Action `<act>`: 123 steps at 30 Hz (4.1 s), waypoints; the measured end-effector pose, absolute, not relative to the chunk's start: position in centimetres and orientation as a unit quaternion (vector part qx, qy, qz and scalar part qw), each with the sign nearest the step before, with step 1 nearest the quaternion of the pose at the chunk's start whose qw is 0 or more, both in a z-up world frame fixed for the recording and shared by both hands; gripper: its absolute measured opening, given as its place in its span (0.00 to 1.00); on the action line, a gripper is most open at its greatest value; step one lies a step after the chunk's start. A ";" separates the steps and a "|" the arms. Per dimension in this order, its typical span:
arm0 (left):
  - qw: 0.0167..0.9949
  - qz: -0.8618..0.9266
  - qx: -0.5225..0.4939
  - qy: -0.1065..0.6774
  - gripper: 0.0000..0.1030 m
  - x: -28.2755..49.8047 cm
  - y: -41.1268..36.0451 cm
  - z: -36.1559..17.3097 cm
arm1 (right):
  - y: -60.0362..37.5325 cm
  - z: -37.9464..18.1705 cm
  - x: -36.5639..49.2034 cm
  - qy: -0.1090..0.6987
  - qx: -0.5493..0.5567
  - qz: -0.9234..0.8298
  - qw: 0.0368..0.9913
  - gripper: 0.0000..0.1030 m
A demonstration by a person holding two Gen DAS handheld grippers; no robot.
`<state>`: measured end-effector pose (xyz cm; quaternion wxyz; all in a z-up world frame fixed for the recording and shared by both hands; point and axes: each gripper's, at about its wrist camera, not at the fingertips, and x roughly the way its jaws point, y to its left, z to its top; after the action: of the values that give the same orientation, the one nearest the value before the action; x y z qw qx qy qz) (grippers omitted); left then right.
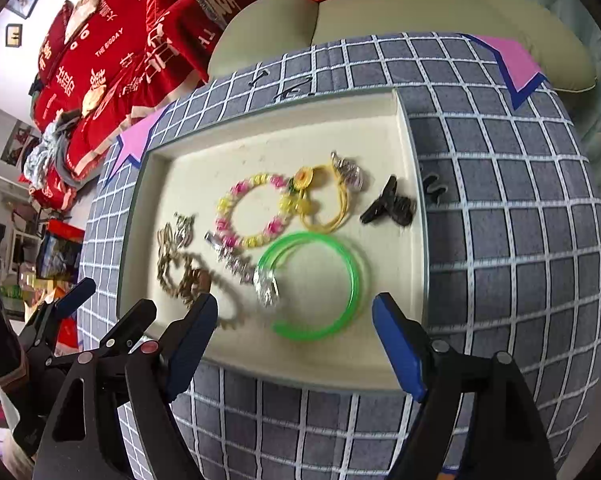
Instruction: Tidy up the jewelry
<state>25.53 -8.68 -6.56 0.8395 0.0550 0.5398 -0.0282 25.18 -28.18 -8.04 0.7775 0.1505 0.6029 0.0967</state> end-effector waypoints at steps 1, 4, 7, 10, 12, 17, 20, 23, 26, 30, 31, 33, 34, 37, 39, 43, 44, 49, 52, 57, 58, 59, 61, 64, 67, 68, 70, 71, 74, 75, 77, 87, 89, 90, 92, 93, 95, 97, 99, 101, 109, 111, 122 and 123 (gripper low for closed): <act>0.838 -0.030 0.053 0.542 1.00 25.2 -8.5 -6.5 | -28.1 -8.0 24.9 0.603 0.150 0.094 0.778 0.81; 0.837 -0.031 0.053 0.543 1.00 24.2 -8.2 -6.3 | -28.0 -8.0 23.6 0.603 0.157 0.089 0.777 0.84; 0.837 -0.032 0.053 0.544 1.00 22.8 -7.8 -6.2 | -27.8 -8.1 22.1 0.602 0.162 0.087 0.777 1.00; 0.835 -0.031 0.053 0.547 1.00 21.5 -7.4 -6.2 | -27.4 -7.9 20.8 0.600 0.160 0.085 0.779 1.00; 0.834 -0.027 0.056 0.549 1.00 20.6 -7.0 -6.2 | -27.0 -8.0 19.7 0.603 0.157 0.080 0.778 1.00; 0.830 -0.021 0.056 0.555 1.00 18.0 -5.7 -6.0 | -26.1 -8.6 17.2 0.620 0.140 0.056 0.770 1.00; 0.827 -0.017 0.057 0.559 1.00 16.4 -5.0 -6.0 | -25.8 -8.6 15.7 0.625 0.139 0.047 0.767 1.00; 0.827 -0.014 0.057 0.559 1.00 14.7 -4.5 -5.7 | -25.7 -8.4 14.1 0.624 0.136 0.036 0.769 1.00; 0.831 -0.014 0.056 0.554 1.00 13.0 -4.0 -5.2 | -25.7 -7.9 12.6 0.618 0.135 0.025 0.774 1.00; 0.832 -0.018 0.049 0.552 1.00 11.2 -3.6 -4.5 | -25.8 -6.8 10.7 0.603 0.130 0.013 0.787 1.00; 0.831 -0.020 0.045 0.554 1.00 10.8 -3.5 -4.3 | -25.7 -6.4 10.2 0.600 0.128 0.011 0.790 1.00; 0.831 -0.021 0.039 0.555 1.00 10.1 -3.3 -3.9 | -25.6 -5.8 9.2 0.594 0.126 0.009 0.794 1.00; 0.831 -0.021 0.035 0.555 1.00 9.6 -3.1 -3.7 | -25.5 -5.4 8.8 0.591 0.124 0.008 0.797 1.00; 0.832 -0.020 0.032 0.554 1.00 8.6 -2.9 -3.1 | -25.3 -4.4 7.5 0.582 0.121 0.003 0.804 1.00; 0.835 -0.020 0.031 0.549 1.00 7.8 -2.7 -2.5 | -25.1 -3.8 6.8 0.575 0.118 0.000 0.810 1.00; 0.841 -0.022 0.027 0.540 1.00 6.5 -2.4 -1.6 | -24.8 -2.4 5.5 0.558 0.110 -0.011 0.823 1.00; 0.842 -0.023 0.026 0.539 1.00 6.2 -2.3 -1.4 | -24.8 -2.0 5.2 0.552 0.108 -0.015 0.826 1.00; 0.850 -0.029 0.026 0.525 1.00 4.8 -2.1 -0.2 | -24.6 0.2 3.6 0.522 0.090 -0.031 0.848 1.00; 0.852 -0.036 0.027 0.522 1.00 4.1 -2.0 0.4 | -24.4 1.3 2.9 0.508 0.079 -0.037 0.857 1.00; 0.856 -0.038 0.028 0.515 1.00 3.5 -1.9 1.3 | -24.1 2.1 1.9 0.502 0.074 -0.041 0.861 1.00; 0.857 -0.039 0.028 0.513 1.00 3.3 -1.8 1.5 | -24.0 2.2 1.7 0.501 0.075 -0.041 0.861 1.00; 0.858 -0.039 0.028 0.511 1.00 3.2 -1.8 1.6 | -24.0 2.3 1.5 0.501 0.074 -0.042 0.861 1.00; 0.862 -0.038 0.030 0.504 1.00 2.9 -1.8 2.0 | -23.9 2.5 1.0 0.500 0.072 -0.042 0.862 1.00; 0.870 -0.034 0.030 0.490 1.00 2.4 -1.6 2.7 | -23.6 2.8 0.4 0.498 0.067 -0.041 0.864 1.00; 0.873 -0.035 0.031 0.486 1.00 2.1 -1.7 3.1 | -23.3 3.1 0.0 0.495 0.060 -0.040 0.866 1.00; 0.873 -0.035 0.032 0.485 1.00 2.0 -1.8 3.1 | -23.2 3.2 -0.1 0.494 0.059 -0.039 0.866 1.00; 0.874 -0.034 0.032 0.484 1.00 1.8 -1.8 3.3 | -22.9 3.4 -0.3 0.493 0.055 -0.037 0.868 1.00; 0.874 -0.035 0.032 0.484 1.00 1.8 -1.9 3.4 | -22.9 3.5 -0.4 0.492 0.054 -0.036 0.868 1.00; 0.874 -0.036 0.026 0.484 1.00 1.7 -1.8 3.7 | -22.5 3.8 -0.6 0.488 0.051 -0.033 0.871 1.00; 0.874 -0.036 0.026 0.483 1.00 1.8 -1.8 3.8 | -22.4 3.9 -0.7 0.487 0.051 -0.032 0.871 1.00; 0.875 -0.035 0.023 0.483 1.00 1.8 -1.8 4.0 | -22.3 4.1 -0.6 0.487 0.051 -0.030 0.872 1.00; 0.872 -0.022 0.002 0.489 1.00 1.7 -0.8 4.1 | -21.9 4.5 -0.6 0.485 0.051 -0.026 0.873 1.00; 0.872 -0.022 0.002 0.490 1.00 1.6 -0.9 4.1 | -21.9 4.5 -0.6 0.486 0.051 -0.027 0.872 1.00; 0.871 -0.022 0.003 0.490 1.00 1.5 -0.9 4.1 | -21.9 4.5 -0.6 0.486 0.052 -0.026 0.872 1.00; 0.871 -0.023 0.004 0.490 1.00 1.5 -1.0 4.1 | -21.9 4.5 -0.6 0.486 0.052 -0.027 0.872 1.00; 0.871 -0.023 0.004 0.491 1.00 1.5 -1.1 4.1 | -21.9 4.5 -0.6 0.486 0.052 -0.027 0.872 1.00; 0.871 -0.023 0.005 0.491 1.00 1.5 -1.1 4.1 | -21.9 4.5 -0.6 0.486 0.052 -0.027 0.872 1.00; 0.871 -0.023 0.004 0.491 1.00 1.5 -1.1 4.1 | -21.9 4.5 -0.6 0.486 0.052 -0.027 0.872 1.00; 0.871 -0.023 0.005 0.491 1.00 1.5 -1.2 4.1 | -22.0 4.5 -0.6 0.487 0.053 -0.027 0.872 1.00; 0.871 -0.024 0.007 0.491 1.00 1.5 -1.3 4.0 | -22.0 4.5 -0.7 0.487 0.054 -0.028 0.872 1.00; 0.870 -0.026 0.010 0.492 1.00 1.5 -1.5 4.0 | -22.1 4.4 -0.8 0.487 0.053 -0.029 0.871 1.00; 0.870 -0.025 0.010 0.492 1.00 1.5 -1.5 4.0 | -22.1 4.4 -0.7 0.487 0.053 -0.029 0.871 1.00; 0.870 -0.024 0.010 0.492 1.00 1.5 -1.5 3.9 | -22.1 4.4 -0.8 0.487 0.054 -0.028 0.872 1.00; 0.870 -0.024 0.010 0.492 1.00 1.5 -1.5 3.9 | -22.1 4.4 -0.9 0.487 0.054 -0.028 0.871 1.00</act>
<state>1.50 -1.45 3.92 0.8701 0.0104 0.4922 -0.0241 -0.86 -22.12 4.39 0.8714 0.0539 0.4868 -0.0281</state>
